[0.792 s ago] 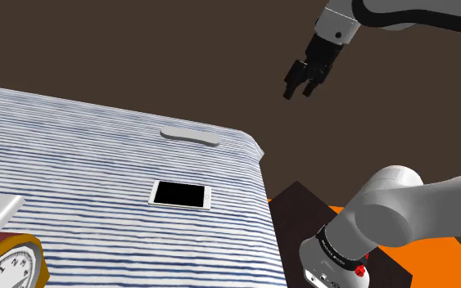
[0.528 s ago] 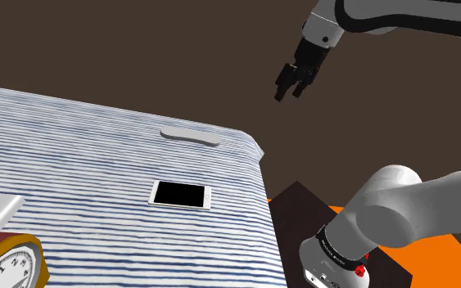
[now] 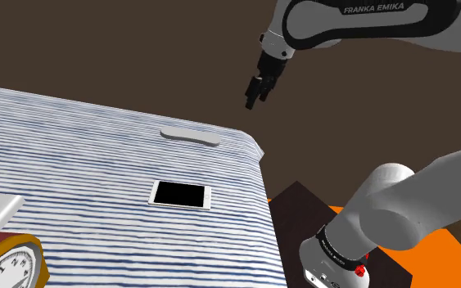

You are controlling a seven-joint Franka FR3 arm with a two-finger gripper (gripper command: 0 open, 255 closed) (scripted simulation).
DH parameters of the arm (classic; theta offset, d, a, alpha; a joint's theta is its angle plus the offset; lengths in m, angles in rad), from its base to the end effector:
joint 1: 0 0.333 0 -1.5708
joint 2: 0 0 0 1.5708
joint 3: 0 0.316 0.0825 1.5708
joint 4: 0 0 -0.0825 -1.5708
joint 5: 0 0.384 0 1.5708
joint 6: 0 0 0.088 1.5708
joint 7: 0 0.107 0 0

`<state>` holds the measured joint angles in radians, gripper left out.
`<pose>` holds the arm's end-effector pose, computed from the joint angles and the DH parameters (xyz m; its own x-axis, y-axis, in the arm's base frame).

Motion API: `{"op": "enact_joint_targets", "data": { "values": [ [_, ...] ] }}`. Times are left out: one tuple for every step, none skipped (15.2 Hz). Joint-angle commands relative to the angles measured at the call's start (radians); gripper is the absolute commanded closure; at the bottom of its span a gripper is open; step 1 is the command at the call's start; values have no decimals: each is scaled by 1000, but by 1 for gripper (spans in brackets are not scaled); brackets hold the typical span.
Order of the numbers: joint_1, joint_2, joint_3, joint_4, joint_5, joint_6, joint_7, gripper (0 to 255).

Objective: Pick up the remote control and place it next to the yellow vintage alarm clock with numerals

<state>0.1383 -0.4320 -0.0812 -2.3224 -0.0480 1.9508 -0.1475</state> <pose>0.4273 0.0184 0.5100 0.9725 0.2257 0.0569 0.2249 -0.9742 0.0202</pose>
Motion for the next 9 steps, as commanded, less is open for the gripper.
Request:
{"op": "enact_joint_targets", "data": {
  "values": [
    [21, 73, -2, 32, 4, 36, -54, 0],
    [31, 109, -2, 46, 6, 54, -79, 0],
    [41, 144, -1, 60, 9, 72, -104, 0],
    [50, 179, 1, 76, 12, 88, -128, 0],
    [59, 214, 3, 91, 14, 103, -152, 0],
    [67, 248, 6, 108, 17, 118, -176, 0],
    [76, 283, 10, 125, 20, 132, -200, 0],
    [83, 317, 14, 142, 22, 145, -223, 0],
    [91, 350, 19, 160, 24, 158, -246, 0]
  ]
}}
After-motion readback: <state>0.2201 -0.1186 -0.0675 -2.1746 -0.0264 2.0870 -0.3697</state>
